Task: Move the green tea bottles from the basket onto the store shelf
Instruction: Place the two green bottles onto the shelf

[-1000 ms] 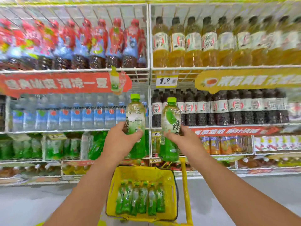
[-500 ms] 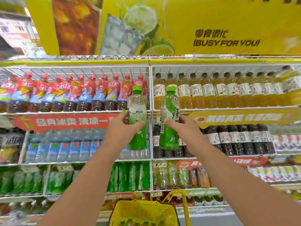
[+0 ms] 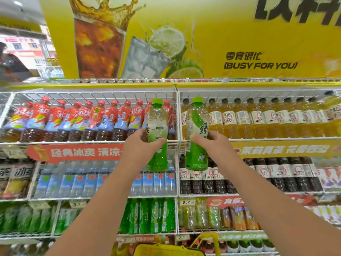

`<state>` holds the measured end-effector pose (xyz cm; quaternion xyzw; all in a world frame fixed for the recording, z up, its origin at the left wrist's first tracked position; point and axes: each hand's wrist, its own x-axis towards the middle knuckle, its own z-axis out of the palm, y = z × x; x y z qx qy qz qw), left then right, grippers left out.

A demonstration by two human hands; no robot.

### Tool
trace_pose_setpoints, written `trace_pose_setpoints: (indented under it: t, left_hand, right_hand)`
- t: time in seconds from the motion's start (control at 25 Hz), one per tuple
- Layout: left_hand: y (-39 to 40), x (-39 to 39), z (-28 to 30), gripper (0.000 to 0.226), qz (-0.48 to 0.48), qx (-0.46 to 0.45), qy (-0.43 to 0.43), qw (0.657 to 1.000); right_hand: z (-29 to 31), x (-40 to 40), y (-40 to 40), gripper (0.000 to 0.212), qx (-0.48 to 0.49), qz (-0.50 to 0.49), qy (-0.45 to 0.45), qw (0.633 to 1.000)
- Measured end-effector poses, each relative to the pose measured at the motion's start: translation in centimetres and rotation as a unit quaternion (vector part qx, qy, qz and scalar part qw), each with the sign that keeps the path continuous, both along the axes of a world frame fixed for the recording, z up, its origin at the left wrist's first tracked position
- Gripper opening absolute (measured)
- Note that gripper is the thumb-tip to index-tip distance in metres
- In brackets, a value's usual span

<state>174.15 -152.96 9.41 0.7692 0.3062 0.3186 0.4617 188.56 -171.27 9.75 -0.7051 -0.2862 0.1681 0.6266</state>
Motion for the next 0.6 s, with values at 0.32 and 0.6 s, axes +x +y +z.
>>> trace_pose_setpoints:
  t: [0.32, 0.6]
  left_hand:
    - [-2.5, 0.1, 0.2, 0.053, 0.050, 0.008, 0.001, 0.999]
    - [-4.1, -5.9, 1.4, 0.075, 0.167, 0.010, -0.017, 0.986]
  right_hand:
    - [0.2, 1.4, -0.3, 0.026, 0.000, 0.070, -0.019, 0.997]
    - [0.9, -0.5, 3.2, 0.028, 0.020, 0.179, 0.004, 0.984]
